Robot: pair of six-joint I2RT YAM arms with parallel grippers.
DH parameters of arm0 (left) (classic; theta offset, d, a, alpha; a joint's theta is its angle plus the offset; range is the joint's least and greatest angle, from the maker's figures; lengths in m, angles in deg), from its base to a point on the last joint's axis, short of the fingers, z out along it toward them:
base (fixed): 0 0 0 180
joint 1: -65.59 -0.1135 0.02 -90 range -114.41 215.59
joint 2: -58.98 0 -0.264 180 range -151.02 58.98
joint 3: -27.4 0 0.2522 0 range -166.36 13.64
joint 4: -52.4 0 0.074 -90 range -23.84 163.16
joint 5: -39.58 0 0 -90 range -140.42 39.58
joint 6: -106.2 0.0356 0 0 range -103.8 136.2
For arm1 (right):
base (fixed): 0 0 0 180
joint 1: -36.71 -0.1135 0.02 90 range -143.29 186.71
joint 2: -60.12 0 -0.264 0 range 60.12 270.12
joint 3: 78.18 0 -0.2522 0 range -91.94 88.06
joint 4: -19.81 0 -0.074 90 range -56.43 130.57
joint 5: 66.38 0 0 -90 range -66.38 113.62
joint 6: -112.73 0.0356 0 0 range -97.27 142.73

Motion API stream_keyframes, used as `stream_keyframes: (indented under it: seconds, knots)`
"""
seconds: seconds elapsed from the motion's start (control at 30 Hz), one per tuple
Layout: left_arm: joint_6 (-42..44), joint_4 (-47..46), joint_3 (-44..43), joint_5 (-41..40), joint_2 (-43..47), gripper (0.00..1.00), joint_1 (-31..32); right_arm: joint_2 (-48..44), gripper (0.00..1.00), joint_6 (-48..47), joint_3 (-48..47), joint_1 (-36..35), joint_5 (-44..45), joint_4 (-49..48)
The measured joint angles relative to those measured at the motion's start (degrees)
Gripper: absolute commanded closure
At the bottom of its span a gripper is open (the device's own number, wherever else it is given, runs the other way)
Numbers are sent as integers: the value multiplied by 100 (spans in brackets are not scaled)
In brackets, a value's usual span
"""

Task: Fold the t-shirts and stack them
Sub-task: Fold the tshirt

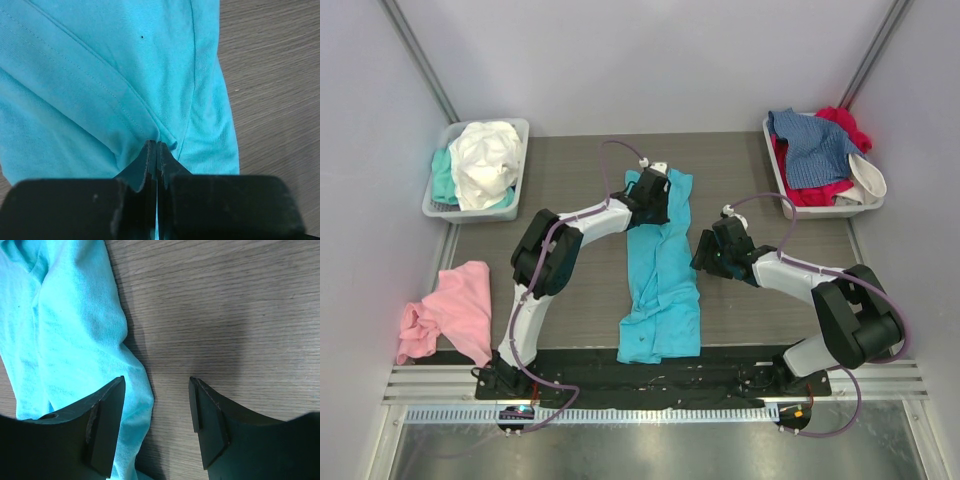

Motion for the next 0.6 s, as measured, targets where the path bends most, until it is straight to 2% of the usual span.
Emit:
stream_keyframes:
  seconds: [0.3,0.6]
  knots:
    - [35,13,129,-136,111,100,-15,0,39,0,9,2,-11,-24]
    - [151,24,918,-426,1036,100,-192,0,38,0,9,15,-35,-31]
